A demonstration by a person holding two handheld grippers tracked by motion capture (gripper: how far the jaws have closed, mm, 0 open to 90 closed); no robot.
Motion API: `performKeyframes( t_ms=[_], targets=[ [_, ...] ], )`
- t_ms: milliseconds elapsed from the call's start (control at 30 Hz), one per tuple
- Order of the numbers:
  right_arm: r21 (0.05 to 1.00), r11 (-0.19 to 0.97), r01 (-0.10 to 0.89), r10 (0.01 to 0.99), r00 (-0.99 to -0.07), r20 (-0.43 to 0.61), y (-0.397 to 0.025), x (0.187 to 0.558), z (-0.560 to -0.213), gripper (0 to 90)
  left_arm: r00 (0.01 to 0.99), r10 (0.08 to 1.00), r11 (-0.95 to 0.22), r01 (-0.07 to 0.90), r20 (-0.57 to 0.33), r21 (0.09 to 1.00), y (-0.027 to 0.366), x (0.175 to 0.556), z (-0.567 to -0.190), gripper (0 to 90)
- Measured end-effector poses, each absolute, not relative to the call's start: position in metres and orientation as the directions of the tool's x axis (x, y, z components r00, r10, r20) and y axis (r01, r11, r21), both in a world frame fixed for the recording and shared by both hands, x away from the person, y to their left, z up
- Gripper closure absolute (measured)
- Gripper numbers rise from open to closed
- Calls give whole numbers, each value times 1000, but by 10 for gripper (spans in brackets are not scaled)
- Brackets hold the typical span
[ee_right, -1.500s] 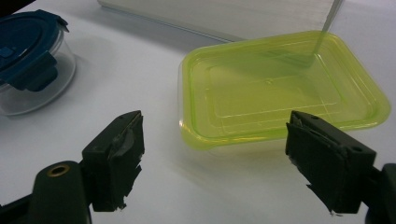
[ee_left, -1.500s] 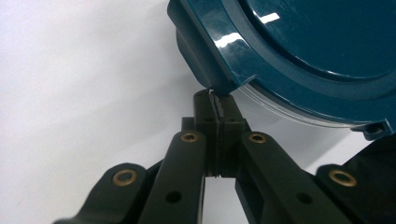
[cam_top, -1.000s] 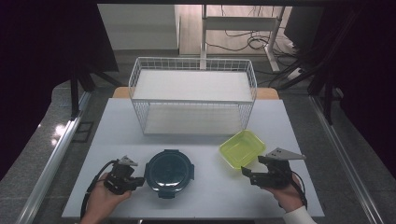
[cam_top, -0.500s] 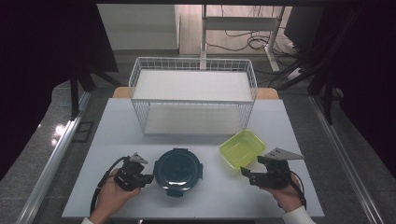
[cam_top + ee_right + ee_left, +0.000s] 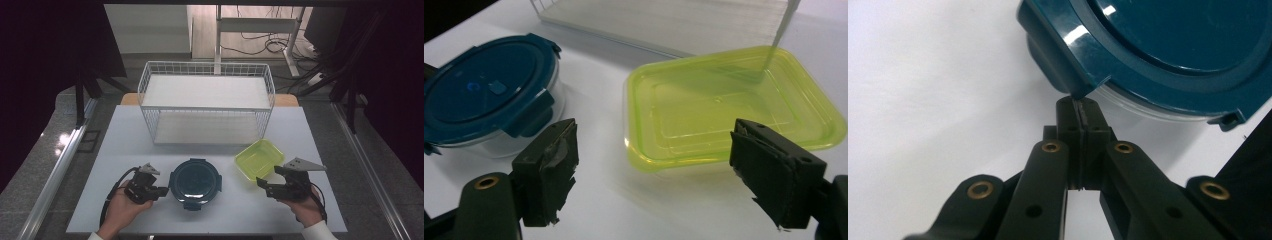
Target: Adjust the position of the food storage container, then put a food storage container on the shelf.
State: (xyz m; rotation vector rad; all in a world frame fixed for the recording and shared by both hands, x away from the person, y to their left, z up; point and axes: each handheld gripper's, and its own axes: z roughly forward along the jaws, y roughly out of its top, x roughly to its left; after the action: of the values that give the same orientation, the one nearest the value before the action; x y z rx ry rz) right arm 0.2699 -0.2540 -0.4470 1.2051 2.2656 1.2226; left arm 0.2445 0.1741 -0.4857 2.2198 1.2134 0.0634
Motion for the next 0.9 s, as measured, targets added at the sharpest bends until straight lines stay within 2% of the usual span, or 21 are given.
performKeyframes(
  t_ms=[133,167,200,233,367,433,600,733,900],
  targets=[
    [799,267,538,786,-601,142,-254,267,-445,194,561,802,-366,733,-205,573,187,240,-475,900],
    [802,255,540,789,-595,150,-254,266,-444,194,545,816,-336,718,-191,610,192,238,-471,891],
    [802,255,540,789,-595,150,-254,266,-444,194,545,816,-336,718,-191,610,192,238,-471,848],
    [803,245,543,794,-588,156,-253,266,-443,194,517,837,-294,701,-180,650,197,236,-468,774],
    [811,234,536,791,-590,162,-249,267,-440,194,479,857,-232,686,-188,690,203,231,-464,412],
    [815,241,528,784,-600,157,-246,267,-438,194,476,853,-207,688,-216,696,206,230,-463,310],
    [814,270,514,774,-619,134,-239,264,-438,192,460,852,-168,694,-252,700,212,228,-463,243],
    [815,282,507,761,-635,132,-235,263,-437,192,441,854,-137,702,-276,699,216,226,-463,227],
    [814,262,519,757,-634,160,-231,263,-433,177,420,854,-96,707,-307,700,218,226,-461,145]
  ],
)
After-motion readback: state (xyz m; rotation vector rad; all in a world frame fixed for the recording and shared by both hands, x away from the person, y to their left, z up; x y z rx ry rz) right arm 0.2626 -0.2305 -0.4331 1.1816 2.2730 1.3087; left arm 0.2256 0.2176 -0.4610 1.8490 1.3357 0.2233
